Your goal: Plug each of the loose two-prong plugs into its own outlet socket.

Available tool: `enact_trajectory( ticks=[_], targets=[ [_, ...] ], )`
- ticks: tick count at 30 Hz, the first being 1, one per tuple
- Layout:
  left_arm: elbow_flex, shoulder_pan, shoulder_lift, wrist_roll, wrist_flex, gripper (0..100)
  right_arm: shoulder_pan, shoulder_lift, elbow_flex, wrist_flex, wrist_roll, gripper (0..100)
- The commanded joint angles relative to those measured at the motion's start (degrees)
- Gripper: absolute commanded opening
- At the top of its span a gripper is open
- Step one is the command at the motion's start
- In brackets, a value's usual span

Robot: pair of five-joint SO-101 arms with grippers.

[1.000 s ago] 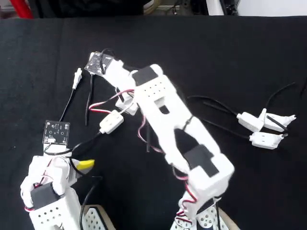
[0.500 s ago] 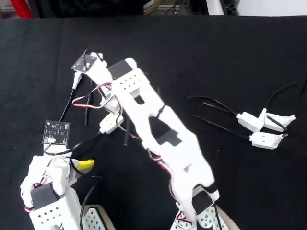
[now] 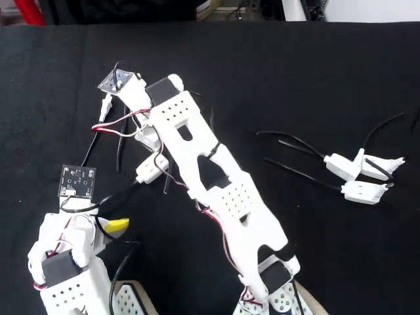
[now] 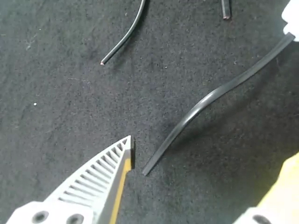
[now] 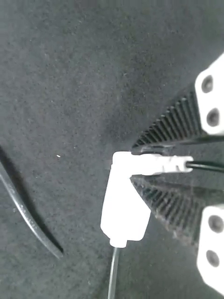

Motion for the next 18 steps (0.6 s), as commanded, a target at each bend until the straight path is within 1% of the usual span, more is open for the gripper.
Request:
enact_trajectory(
  ticks=[1,8,18],
  targets=[
    [-0.40,-0.75,0.09,-0.70,-0.26,46,1.32,-4.70,1.71,2.37,-0.26,1.1],
    [-0.13,-0.75,0.09,-0.70,-0.26,46,0.79,-13.67,13.85,2.20,-1.49,1.1],
    [-0.04,-0.75,0.09,-0.70,-0.26,46,-0.62,-13.05,15.60,1.85,-2.37,1.1]
  ],
)
